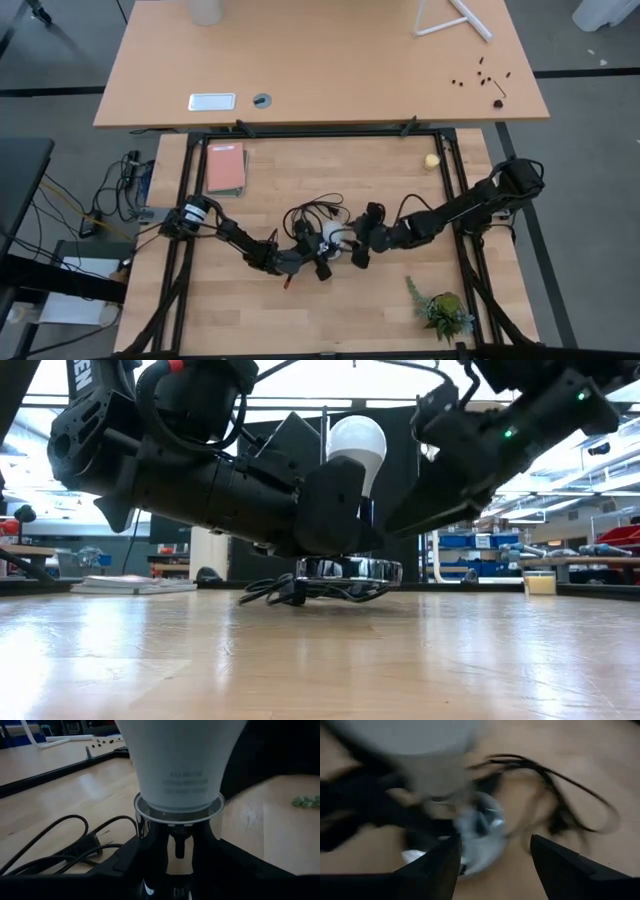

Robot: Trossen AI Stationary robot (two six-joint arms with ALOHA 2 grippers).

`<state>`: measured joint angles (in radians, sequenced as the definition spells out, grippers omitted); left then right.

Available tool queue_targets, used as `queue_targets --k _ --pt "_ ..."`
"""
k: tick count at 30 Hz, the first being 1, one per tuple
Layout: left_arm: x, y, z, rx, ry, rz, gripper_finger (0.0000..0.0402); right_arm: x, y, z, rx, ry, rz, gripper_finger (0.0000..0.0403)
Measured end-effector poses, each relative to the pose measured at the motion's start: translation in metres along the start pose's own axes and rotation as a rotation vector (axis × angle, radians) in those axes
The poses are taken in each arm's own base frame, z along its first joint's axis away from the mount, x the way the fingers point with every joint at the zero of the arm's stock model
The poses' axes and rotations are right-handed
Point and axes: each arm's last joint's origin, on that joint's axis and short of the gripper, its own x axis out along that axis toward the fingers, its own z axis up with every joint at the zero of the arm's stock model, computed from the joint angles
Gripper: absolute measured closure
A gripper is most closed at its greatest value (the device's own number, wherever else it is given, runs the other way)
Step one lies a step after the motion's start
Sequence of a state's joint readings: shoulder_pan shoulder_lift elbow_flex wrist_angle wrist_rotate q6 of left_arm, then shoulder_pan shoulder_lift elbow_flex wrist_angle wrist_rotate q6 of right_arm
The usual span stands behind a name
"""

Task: Screw lightbulb
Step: Remove the lightbulb from the silver lamp

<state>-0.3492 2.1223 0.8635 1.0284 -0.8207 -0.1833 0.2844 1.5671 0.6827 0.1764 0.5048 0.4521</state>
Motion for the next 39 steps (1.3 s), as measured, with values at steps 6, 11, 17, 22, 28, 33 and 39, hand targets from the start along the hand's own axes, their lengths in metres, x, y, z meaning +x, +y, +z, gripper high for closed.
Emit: queue_targets --k 6,11,17,22,28,33,39 --pt "0.000 0.000 -0.001 0.008 0.006 0.002 0.0218 -0.005 0.014 0.011 -0.071 -0.117 0.133 0.0160" --pt "0.000 0.000 -0.001 0.009 0.006 0.002 0.0218 -0.004 0.013 0.016 -0.083 -0.154 0.137 0.0160" --pt "0.000 0.001 -0.001 0.009 0.006 0.011 0.0218 -0.002 0.007 0.016 -0.051 -0.154 0.051 0.0161" --pt "0.000 0.000 -0.001 0.017 0.008 -0.002 0.0218 0.000 -0.004 0.001 -0.025 -0.060 -0.137 0.0161" --pt "-0.002 -0.001 -0.002 0.032 0.008 -0.004 0.0218 -0.003 -0.001 -0.006 0.006 -0.010 -0.126 0.0161" --pt "-0.002 -0.001 -0.002 0.030 0.008 -0.003 0.0218 -0.006 0.014 0.003 -0.078 -0.082 0.041 0.0161" --pt "-0.002 -0.001 -0.002 0.028 0.008 -0.002 0.0218 -0.008 0.019 0.018 -0.140 -0.214 0.118 0.0161"
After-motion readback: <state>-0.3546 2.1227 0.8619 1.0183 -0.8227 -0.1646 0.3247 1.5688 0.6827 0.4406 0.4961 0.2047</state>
